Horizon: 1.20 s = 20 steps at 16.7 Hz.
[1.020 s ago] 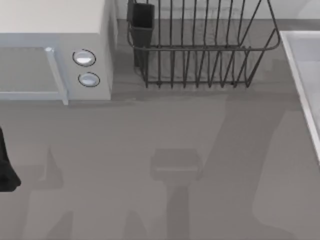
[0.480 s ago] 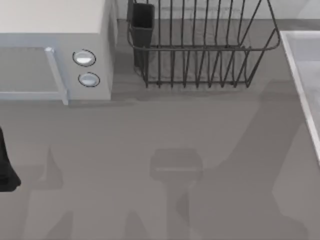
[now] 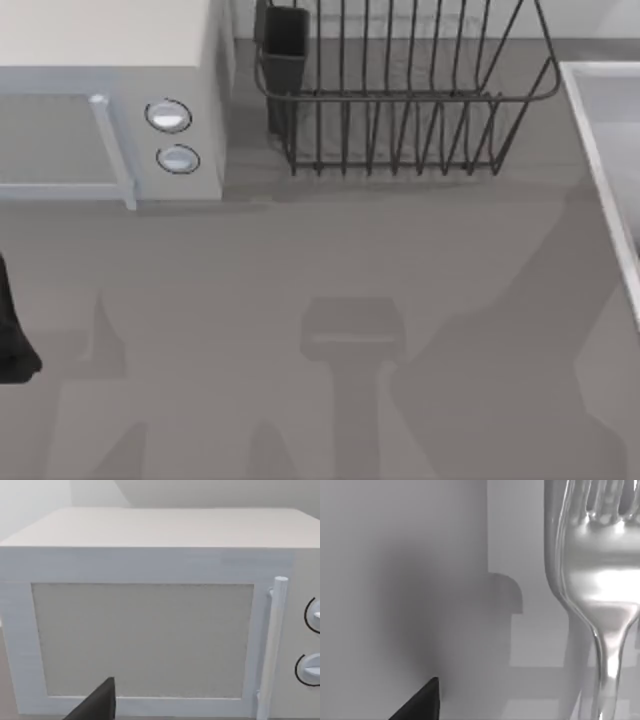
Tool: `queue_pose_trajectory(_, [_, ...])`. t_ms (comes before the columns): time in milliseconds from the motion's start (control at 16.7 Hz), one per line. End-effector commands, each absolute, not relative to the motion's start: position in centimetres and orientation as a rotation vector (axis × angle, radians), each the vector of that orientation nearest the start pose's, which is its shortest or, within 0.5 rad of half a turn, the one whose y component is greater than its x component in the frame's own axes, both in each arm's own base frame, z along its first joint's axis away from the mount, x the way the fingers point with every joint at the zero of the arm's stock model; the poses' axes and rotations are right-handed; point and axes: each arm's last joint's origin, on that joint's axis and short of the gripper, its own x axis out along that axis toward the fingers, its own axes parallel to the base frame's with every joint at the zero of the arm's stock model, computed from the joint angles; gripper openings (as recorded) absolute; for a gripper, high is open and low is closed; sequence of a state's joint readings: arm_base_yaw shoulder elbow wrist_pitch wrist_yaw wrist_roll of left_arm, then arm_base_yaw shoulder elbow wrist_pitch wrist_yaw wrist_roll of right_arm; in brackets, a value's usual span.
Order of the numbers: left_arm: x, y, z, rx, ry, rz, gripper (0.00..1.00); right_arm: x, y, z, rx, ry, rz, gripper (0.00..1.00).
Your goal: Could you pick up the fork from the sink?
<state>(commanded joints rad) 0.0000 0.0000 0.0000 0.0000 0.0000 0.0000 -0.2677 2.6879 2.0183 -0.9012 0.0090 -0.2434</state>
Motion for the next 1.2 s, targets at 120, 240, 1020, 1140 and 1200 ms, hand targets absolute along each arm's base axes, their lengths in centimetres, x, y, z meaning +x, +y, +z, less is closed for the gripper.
queue_pose_trajectory(120, [10.57, -0.12, 16.0, 0.0, 0.0, 0.0, 1.0, 47.64, -12.46, 1.14, 0.008, 1.571, -0.008, 1.0])
queue_pose_trajectory(240, [10.57, -0.12, 16.0, 0.0, 0.0, 0.0, 1.0, 47.64, -12.46, 1.14, 0.008, 1.571, -0.008, 0.85])
queue_pose_trajectory(1020, [10.57, -0.12, 16.0, 0.0, 0.0, 0.0, 1.0, 47.64, -12.46, 1.14, 0.008, 1.571, -0.008, 0.0])
queue_pose_trajectory(1140, [10.57, -0.12, 16.0, 0.0, 0.0, 0.0, 1.0, 47.64, -12.46, 1.14, 0.008, 1.571, -0.008, 0.0])
queue_pose_trajectory(1200, [10.57, -0.12, 16.0, 0.0, 0.0, 0.0, 1.0, 47.64, -12.46, 1.14, 0.008, 1.571, -0.008, 0.0])
